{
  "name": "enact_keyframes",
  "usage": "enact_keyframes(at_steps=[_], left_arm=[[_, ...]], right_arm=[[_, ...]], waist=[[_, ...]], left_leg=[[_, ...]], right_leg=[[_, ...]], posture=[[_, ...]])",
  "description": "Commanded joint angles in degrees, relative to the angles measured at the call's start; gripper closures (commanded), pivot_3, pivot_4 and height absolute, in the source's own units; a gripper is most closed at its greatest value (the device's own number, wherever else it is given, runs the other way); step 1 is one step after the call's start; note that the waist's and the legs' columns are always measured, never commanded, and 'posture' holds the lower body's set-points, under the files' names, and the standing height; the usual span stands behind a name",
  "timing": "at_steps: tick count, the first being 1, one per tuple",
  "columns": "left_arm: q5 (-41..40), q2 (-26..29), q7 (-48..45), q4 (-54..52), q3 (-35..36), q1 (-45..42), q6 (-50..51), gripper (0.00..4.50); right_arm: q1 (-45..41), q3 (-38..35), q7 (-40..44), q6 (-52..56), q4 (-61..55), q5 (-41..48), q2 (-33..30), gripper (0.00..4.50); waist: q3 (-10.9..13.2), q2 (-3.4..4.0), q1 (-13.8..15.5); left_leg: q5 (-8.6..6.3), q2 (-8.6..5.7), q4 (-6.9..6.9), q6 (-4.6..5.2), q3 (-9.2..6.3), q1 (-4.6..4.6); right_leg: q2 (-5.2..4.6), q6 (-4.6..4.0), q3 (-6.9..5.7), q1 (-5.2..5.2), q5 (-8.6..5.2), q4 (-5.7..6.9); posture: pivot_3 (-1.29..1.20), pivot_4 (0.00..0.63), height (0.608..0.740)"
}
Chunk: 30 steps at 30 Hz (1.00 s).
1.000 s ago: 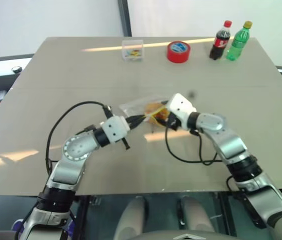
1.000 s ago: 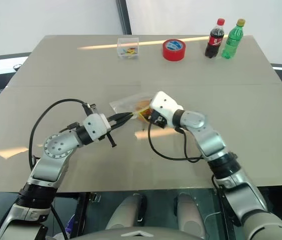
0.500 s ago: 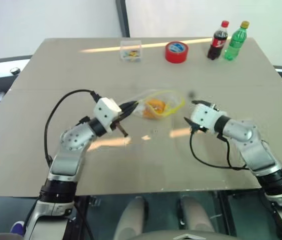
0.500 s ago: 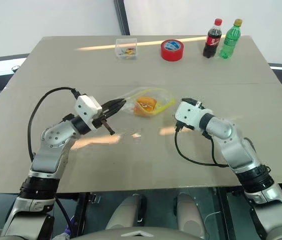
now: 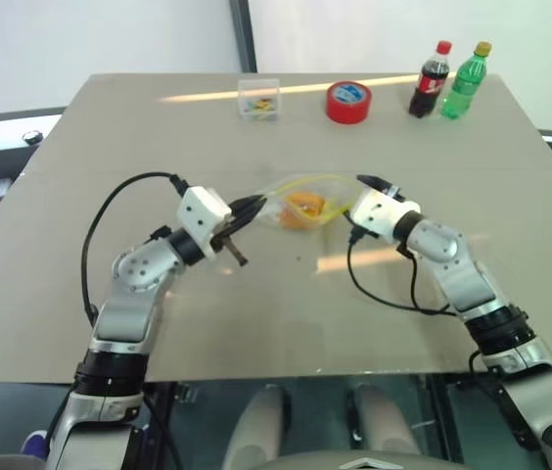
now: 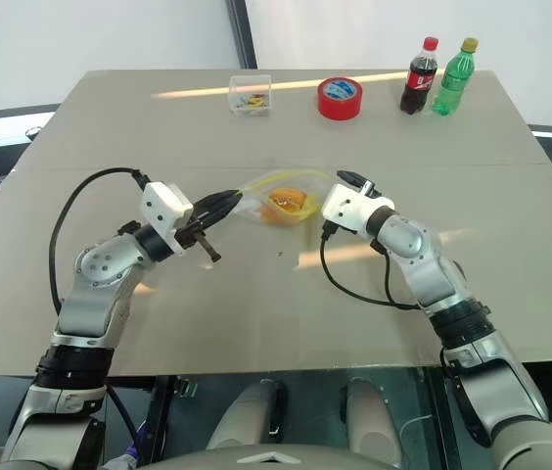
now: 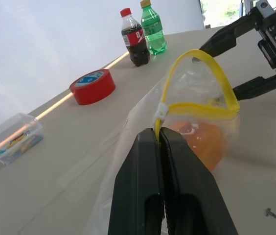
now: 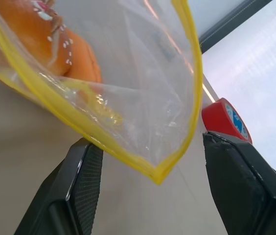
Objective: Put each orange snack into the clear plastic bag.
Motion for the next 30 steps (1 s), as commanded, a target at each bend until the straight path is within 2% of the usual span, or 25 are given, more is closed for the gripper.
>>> enact_keyframes(at_steps=[1, 4, 6, 13, 19, 23, 27, 30], left_arm=[[-0.6, 0.4, 0.6, -3.3, 1.5, 0.0, -0.1, 4.5], [-0.6, 0.4, 0.7, -3.3, 1.5, 0.1, 0.0, 4.5], [-0.5, 0.3, 0.7, -3.3, 1.5, 0.0, 0.0, 4.5], [-1.6, 0.0, 1.2, -1.4, 2.4, -3.7, 0.2, 4.5], [3.1, -0.1, 4.5, 14.3, 2.5, -18.9, -5.3, 4.5], [4.9, -0.2, 4.7, 19.1, 2.0, -23.9, -10.6, 4.5], [5.3, 0.0, 1.7, 15.8, 0.0, -20.3, -16.0, 4.5], [6.7, 1.1, -0.9, 11.8, -2.6, -13.4, -19.3, 4.5]], right_arm=[[-1.4, -1.7, -0.4, -1.9, -0.9, 0.2, 0.0, 2.5], [-1.5, -1.9, 0.4, -2.0, -1.2, 0.2, -0.5, 3.84], [-1.4, -2.0, 0.7, -2.3, -1.0, 0.1, -0.9, 4.46], [-4.3, -5.1, 1.6, -2.3, -0.5, 0.7, -4.6, 4.46], [-14.1, -7.0, 0.6, -5.4, 7.8, -0.7, -9.5, 4.46], [-16.2, -8.0, 0.3, -6.9, 8.8, -1.0, -12.4, 4.46], [-10.8, -10.2, 1.4, -4.2, 0.9, 0.3, -14.1, 4.46], [-0.9, -10.3, 3.9, -0.5, -8.2, 1.1, -14.6, 4.46]], waist=[[0.0, 0.0, -0.1], [0.0, 0.0, -0.1], [0.0, 0.0, -0.1], [0.0, -0.01, 0.1], [0.0, -0.03, 0.0], [0.0, -0.03, -0.2], [0.0, -0.03, -0.1], [0.0, -0.02, -0.1]], left_leg=[[0.0, 0.0, 0.0, 0.0, 0.0, 0.0], [0.0, 0.0, 0.0, 0.0, 0.0, 0.0], [0.0, 0.0, 0.0, 0.0, 0.01, 0.01], [0.0, 0.0, 0.02, 0.01, 0.01, -0.01], [-0.03, -0.08, 0.3, 0.06, -0.01, 0.0], [0.0, -0.08, 0.32, 0.0, 0.03, -0.07], [0.0, -0.04, 0.22, 0.0, 0.09, -0.13], [-0.01, 0.04, 0.14, 0.01, 0.09, -0.14]], right_leg=[[0.0, 0.0, 0.0, 0.0, 0.0, 0.0], [0.01, 0.0, 0.0, 0.0, 0.0, 0.02], [0.01, 0.0, 0.01, 0.0, 0.0, 0.02], [0.0, 0.0, 0.0, 0.0, 0.0, 0.03], [0.05, 0.0, -0.05, 0.02, 0.0, 0.29], [0.04, 0.0, 0.0, -0.01, -0.01, 0.18], [0.03, 0.01, 0.06, -0.06, 0.0, -0.02], [0.01, 0.01, 0.06, -0.03, 0.0, -0.13]], posture=[[0.0, 0.15, 0.74], [0.0, 0.15, 0.74], [0.0, 0.15, 0.74], [0.0, 0.15, 0.74], [0.0, 0.15, 0.74], [0.0, 0.15, 0.74], [0.0, 0.15, 0.74], [0.0, 0.15, 0.74]])
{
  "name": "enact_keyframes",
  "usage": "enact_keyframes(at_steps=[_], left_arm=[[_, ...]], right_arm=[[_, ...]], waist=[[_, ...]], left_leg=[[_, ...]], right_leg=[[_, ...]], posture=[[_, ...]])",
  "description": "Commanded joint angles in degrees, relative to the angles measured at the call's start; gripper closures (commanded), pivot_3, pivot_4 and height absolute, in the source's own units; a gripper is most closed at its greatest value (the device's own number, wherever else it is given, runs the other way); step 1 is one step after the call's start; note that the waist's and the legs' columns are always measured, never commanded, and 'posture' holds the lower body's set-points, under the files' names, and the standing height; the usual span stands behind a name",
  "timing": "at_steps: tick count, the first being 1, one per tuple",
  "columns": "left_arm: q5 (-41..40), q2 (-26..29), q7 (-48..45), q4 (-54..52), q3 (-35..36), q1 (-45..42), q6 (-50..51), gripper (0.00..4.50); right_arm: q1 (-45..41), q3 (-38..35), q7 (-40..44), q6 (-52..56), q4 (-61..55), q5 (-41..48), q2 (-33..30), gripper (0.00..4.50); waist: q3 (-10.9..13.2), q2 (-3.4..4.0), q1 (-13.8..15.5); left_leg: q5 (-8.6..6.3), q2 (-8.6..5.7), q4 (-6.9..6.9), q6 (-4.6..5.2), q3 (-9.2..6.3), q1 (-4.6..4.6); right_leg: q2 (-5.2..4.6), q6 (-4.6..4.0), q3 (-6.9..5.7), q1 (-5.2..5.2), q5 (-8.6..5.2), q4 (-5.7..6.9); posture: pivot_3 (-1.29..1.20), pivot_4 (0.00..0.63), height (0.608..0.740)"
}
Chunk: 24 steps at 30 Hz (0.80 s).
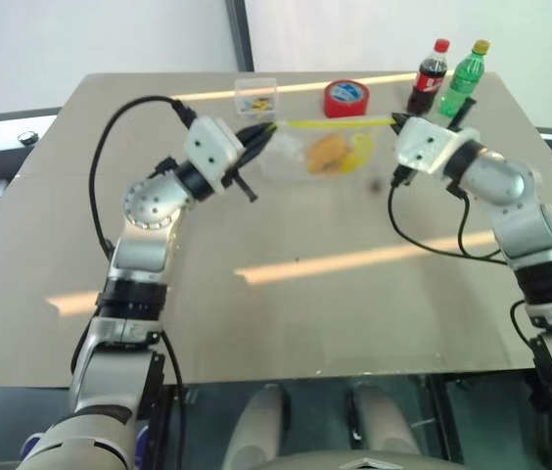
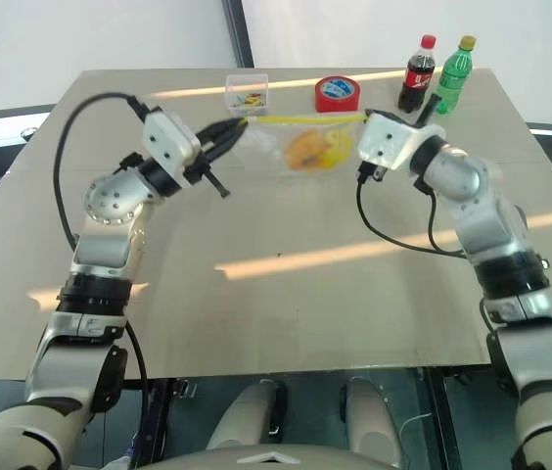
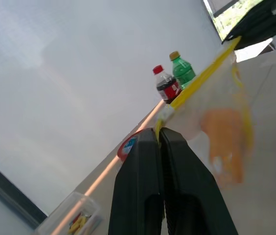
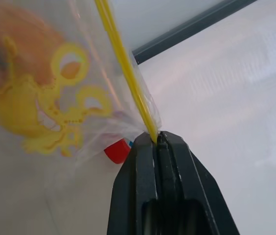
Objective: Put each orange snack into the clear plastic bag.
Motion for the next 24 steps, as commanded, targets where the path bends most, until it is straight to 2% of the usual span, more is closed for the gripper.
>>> enact_keyframes(at_steps=[1, 4, 5, 7, 12, 15, 18, 24], left_arm=[[1.9, 2.6, -2.3, -5.0, -0.8, 7.6, -4.7, 4.5], [2.7, 2.7, -3.5, -8.2, -3.1, 14.3, -5.5, 4.5], [2.8, 2.4, -3.6, -9.0, -3.8, 16.2, -5.1, 4.5], [3.5, 2.1, -3.6, -9.9, -5.0, 18.1, -4.4, 4.5], [4.9, 1.4, -2.2, -10.2, -5.1, 18.2, -4.0, 4.5], [5.8, 1.4, -1.7, -10.2, -5.3, 17.7, -4.7, 4.5], [6.5, 1.4, -1.6, -9.9, -5.6, 17.1, -5.6, 4.5], [6.9, 1.4, -1.8, -9.7, -5.9, 16.4, -6.0, 4.5]], right_arm=[[10.6, -3.4, 2.0, 6.1, -9.4, 0.6, -2.1, 4.46], [20.5, -2.1, 3.7, 10.1, -16.9, 1.1, -1.1, 4.46], [23.6, -1.7, 4.5, 11.1, -18.8, 2.5, -0.2, 4.21], [27.7, -1.2, 6.2, 13.4, -21.3, 3.7, 0.2, 3.67], [31.3, -4.0, 12.2, 21.0, -30.2, 9.9, -0.8, 1.63], [28.0, -2.7, 16.5, 21.3, -34.9, 12.6, -2.0, 1.63], [22.5, 1.6, 18.1, 21.5, -35.4, 12.5, 0.0, 1.63], [10.7, 10.2, 17.4, 15.9, -26.3, 7.3, 6.0, 1.63]], waist=[[0.0, 0.01, 0.0], [0.0, 0.02, 0.2], [0.0, 0.02, 0.2], [0.0, 0.02, 0.2], [0.0, 0.03, 0.3], [0.0, 0.04, 0.1], [0.0, 0.02, -0.1], [0.0, 0.0, 0.3]], left_leg=[[-0.01, 0.01, -0.03, 0.01, 0.0, 0.0], [-0.02, 0.03, -0.07, 0.04, 0.04, 0.01], [-0.07, 0.03, -0.04, 0.12, 0.04, 0.01], [-0.16, 0.04, 0.09, 0.27, 0.04, 0.06], [-0.16, 0.01, 0.38, 0.28, -0.06, 0.31], [-0.16, 0.01, 0.34, 0.27, -0.04, 0.64], [-0.17, 0.02, 0.27, 0.27, -0.01, 1.11], [-0.17, 0.02, 0.28, 0.27, -0.15, 1.04]], right_leg=[[-0.01, 0.0, 0.0, 0.0, 0.0, -0.03], [-0.03, 0.0, 0.04, 0.0, 0.0, -0.02], [-0.03, 0.0, 0.04, 0.0, 0.0, 0.01], [-0.01, 0.0, 0.04, 0.04, 0.0, 0.14], [0.0, 0.02, -0.02, 0.23, -0.01, 0.65], [0.04, 0.02, -0.01, 0.53, -0.03, 0.63], [0.07, 0.03, -0.01, 1.01, -0.04, 0.51], [0.04, 0.03, -0.11, 1.03, -0.03, 0.43]], posture=[[0.0, 0.15, 0.74], [0.0, 0.15, 0.74], [0.0, 0.15, 0.74], [0.0, 0.15, 0.74], [0.0, 0.15, 0.74], [0.0, 0.15, 0.74], [0.0, 0.15, 0.74], [0.0, 0.15, 0.74]])
